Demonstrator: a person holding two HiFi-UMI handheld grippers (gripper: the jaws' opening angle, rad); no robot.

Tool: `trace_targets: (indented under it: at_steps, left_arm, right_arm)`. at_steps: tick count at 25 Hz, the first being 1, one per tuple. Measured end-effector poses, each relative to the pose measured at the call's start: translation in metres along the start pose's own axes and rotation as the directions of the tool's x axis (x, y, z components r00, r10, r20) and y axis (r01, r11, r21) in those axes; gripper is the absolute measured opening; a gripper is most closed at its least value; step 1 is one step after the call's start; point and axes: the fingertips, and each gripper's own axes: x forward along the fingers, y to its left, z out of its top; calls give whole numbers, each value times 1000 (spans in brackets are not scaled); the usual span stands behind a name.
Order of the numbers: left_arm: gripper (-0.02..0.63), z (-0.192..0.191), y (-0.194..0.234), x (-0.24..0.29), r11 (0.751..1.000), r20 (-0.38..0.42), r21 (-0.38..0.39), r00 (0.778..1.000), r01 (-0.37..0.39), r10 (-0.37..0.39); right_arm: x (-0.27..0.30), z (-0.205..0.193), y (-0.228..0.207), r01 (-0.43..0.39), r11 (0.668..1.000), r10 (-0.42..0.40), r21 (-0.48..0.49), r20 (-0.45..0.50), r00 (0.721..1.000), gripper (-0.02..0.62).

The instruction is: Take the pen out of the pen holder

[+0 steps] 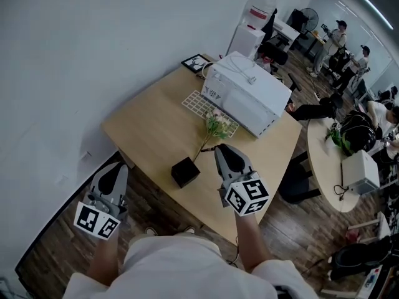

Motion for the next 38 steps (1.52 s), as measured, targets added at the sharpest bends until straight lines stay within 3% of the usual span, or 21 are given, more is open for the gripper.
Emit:
trace_targets:
  at_steps: [8,15,32,38]
  left_arm:
    - [13,19,9,3,999,19,42,1000,-10,10]
    - [14,32,21,0,997,42,68,999,-29,26]
    - [12,36,53,-19,988,59,68,989,-141,138]
    - [12,38,57,-24,985,50,74,987,-157,153]
  right_arm:
    - [-25,46,-9,22,1000,-21,-8,96,995,48]
    - [-57,73,-26,100,994,-94,-31,153,984,48]
    - [-132,75,-71,327,944,-317,-42,154,936,48]
    - [-144,72,-77,358,933,-350,-33,135,927,48]
